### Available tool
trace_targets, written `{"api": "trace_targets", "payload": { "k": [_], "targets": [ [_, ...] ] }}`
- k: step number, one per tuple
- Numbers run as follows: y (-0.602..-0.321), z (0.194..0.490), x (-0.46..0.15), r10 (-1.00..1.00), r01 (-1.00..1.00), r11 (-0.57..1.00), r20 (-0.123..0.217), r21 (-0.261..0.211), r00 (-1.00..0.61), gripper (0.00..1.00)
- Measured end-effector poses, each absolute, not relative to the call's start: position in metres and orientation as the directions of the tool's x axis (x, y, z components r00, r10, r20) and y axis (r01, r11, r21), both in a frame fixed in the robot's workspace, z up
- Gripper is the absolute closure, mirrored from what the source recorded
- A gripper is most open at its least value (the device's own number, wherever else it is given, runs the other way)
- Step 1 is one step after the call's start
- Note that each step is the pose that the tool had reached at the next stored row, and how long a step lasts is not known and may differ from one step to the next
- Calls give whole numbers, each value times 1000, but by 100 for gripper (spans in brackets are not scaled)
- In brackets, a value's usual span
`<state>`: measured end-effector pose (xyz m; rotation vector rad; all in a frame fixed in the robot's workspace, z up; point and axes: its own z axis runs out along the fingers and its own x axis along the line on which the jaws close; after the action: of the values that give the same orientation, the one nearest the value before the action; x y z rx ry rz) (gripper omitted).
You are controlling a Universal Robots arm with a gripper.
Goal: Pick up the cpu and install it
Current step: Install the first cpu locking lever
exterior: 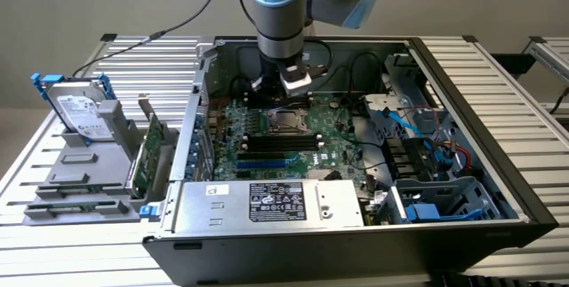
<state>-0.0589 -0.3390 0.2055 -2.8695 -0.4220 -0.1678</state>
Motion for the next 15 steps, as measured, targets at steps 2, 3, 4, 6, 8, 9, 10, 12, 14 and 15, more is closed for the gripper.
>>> {"api": "trace_targets", "payload": {
  "k": [2,3,4,6,8,9,10,12,14,15],
  "targets": [
    [-339,205,-58,269,296,-931,147,-215,952,89],
    [-339,205,-57,269,297,-931,147,-215,952,89],
    [-339,204,-57,269,296,-931,147,-215,952,89],
    [-339,204,-56,269,297,-931,147,-215,952,89],
    [-339,203,-55,269,297,-931,147,-215,952,89],
    [-339,203,-55,269,296,-931,147,-215,952,89],
    [-339,202,-55,269,297,-931,147,-215,952,89],
    [-339,201,-54,269,297,-931,147,-215,952,89],
    [-339,200,-53,269,296,-931,147,-215,952,89],
    [-339,200,-53,269,297,-931,147,-215,952,89]
  ]
}}
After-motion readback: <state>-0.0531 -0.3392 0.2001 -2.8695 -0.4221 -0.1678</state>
